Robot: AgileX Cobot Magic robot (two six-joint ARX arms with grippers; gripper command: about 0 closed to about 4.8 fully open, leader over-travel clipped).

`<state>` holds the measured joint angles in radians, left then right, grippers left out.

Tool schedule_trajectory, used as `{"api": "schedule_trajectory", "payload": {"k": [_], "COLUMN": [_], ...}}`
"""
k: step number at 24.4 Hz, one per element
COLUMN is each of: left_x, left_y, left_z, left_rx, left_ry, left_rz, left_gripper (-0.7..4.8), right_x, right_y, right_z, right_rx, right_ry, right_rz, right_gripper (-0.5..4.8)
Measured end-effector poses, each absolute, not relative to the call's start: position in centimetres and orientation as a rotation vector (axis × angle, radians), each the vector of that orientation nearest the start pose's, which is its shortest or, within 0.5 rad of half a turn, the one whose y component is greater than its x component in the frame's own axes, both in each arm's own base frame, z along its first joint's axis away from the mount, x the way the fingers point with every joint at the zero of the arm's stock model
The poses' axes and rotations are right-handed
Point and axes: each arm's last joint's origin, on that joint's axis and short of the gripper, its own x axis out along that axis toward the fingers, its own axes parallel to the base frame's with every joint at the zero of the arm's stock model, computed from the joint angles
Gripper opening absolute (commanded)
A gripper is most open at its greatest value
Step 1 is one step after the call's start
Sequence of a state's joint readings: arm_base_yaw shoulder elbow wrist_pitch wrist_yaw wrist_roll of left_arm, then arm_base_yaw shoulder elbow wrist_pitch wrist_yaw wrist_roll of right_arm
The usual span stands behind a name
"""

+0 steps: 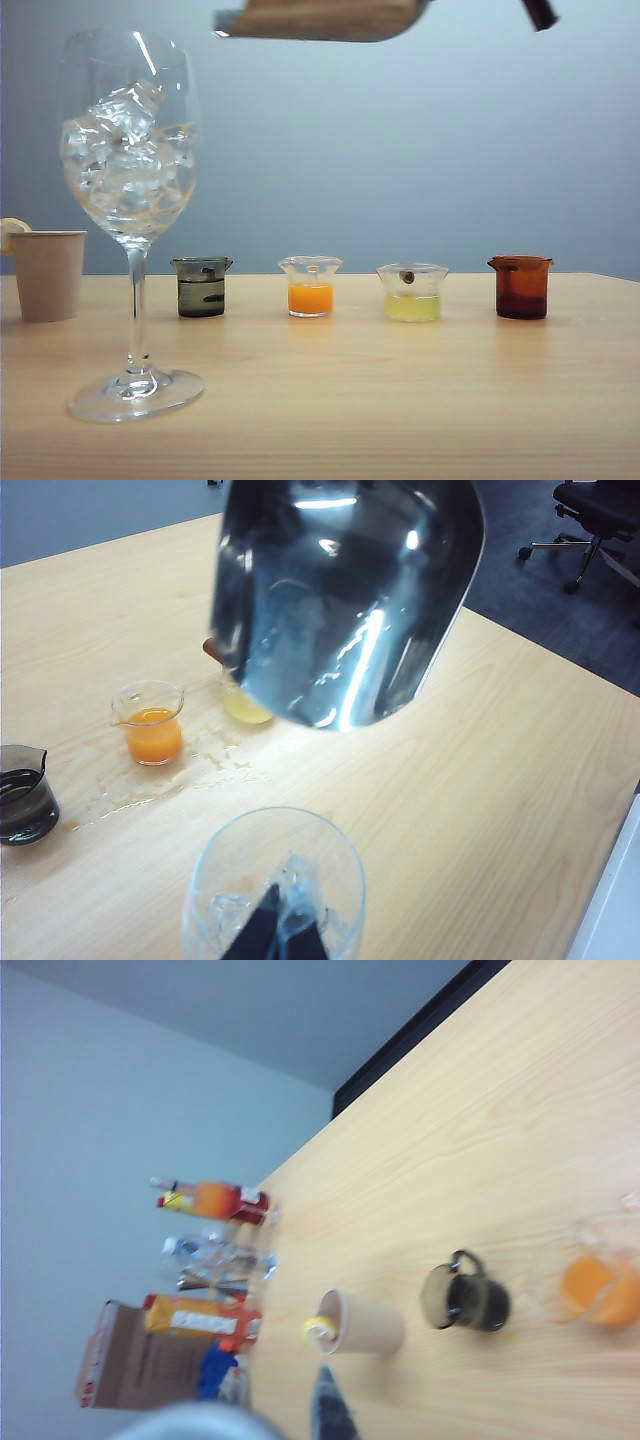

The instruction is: Pick up the ice scoop on the desk filled with ice cubes, pour the ice into the goblet, and finally put the scoop back on the table.

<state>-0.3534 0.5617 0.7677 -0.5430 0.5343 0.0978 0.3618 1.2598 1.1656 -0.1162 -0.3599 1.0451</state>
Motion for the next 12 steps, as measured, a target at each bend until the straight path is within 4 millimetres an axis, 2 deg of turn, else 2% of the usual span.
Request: {"api": "schedule_trajectory", "payload": {"k": [12], "left_x": [10.0], "left_y": [-5.2], "left_z": [32.2], "left_rx": [0.059], "left_ry": [0.303], "left_rz": [-0.895], "left_gripper": [-0.05], "right_x": [25.6], "right_y": [6.9], "right_z": [36.5], "right_rx": [1.000], "right_ry": [0.686], "right_rz": [0.450], "right_gripper": [-0.05]}}
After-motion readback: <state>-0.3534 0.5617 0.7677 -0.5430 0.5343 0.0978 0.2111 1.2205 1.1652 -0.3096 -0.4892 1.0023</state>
